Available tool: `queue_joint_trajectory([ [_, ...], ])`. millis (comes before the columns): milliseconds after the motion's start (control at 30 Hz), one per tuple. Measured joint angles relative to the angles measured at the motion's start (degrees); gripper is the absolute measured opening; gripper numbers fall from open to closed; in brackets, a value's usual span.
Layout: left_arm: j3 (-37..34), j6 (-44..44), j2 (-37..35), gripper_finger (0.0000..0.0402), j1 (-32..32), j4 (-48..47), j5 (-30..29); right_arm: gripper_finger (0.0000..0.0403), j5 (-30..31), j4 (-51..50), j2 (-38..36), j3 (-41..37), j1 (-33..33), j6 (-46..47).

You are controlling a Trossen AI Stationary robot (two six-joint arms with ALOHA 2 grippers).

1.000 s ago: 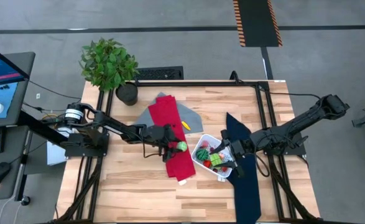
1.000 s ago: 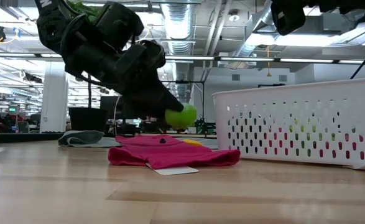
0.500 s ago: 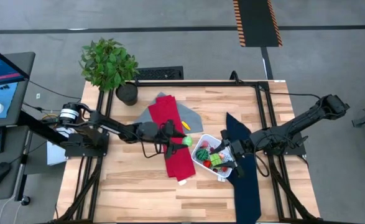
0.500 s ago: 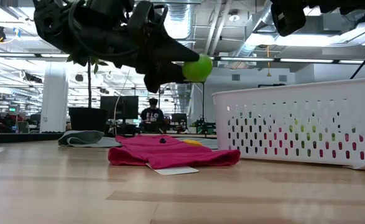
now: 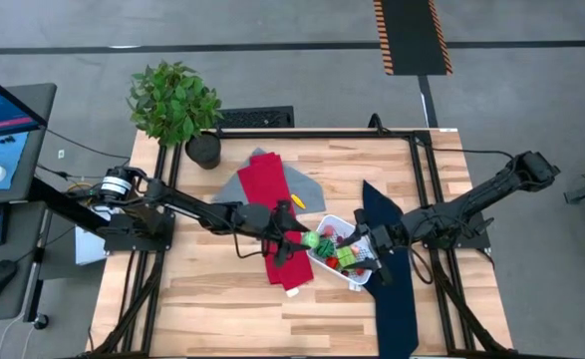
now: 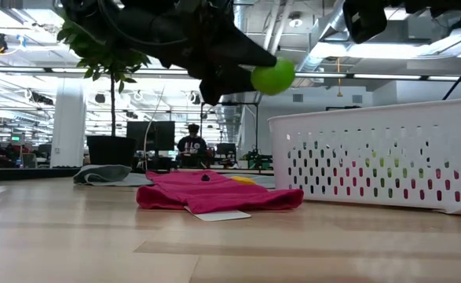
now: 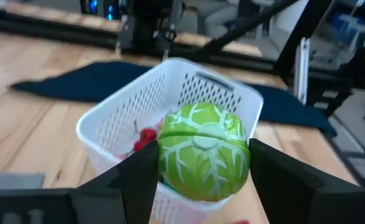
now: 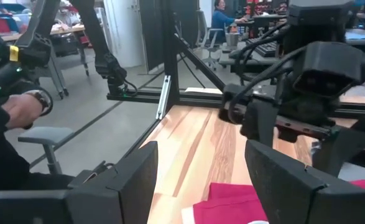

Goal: Pick and placing Produce into tupperware
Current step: Put the cabbage into the white bin

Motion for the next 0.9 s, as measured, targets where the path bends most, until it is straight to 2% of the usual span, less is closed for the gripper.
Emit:
queue_joint_trajectory([
  [167,0.8,0.0,0.0,0.0233,0.1,-2.1,0.4,0.0265,0.0,0.0,0.0,0.0,0.5,-0.3],
  [300,0.7,0.4,0.0,0.023,0.1,1.3,3.4,0.0265,0.0,0.0,0.0,0.0,0.4,-0.4],
  [567,5.4,-1.1,6.7,0.0223,0.3,0.8,4.8,0.0265,0.2,0.8,0.0,0.0,0.6,-2.6],
  [667,7.1,-1.0,8.5,0.0228,-0.1,0.5,5.6,0.0265,3.0,1.0,0.0,0.0,1.6,-3.3],
  [800,9.2,-1.2,10.0,0.0232,0.0,-4.6,5.6,0.0265,8.8,1.1,0.0,0.0,4.0,-5.5],
  [900,10.5,-1.3,11.4,0.0233,-0.1,-5.7,2.9,0.0265,11.1,1.5,-0.3,0.0,5.4,-5.9],
])
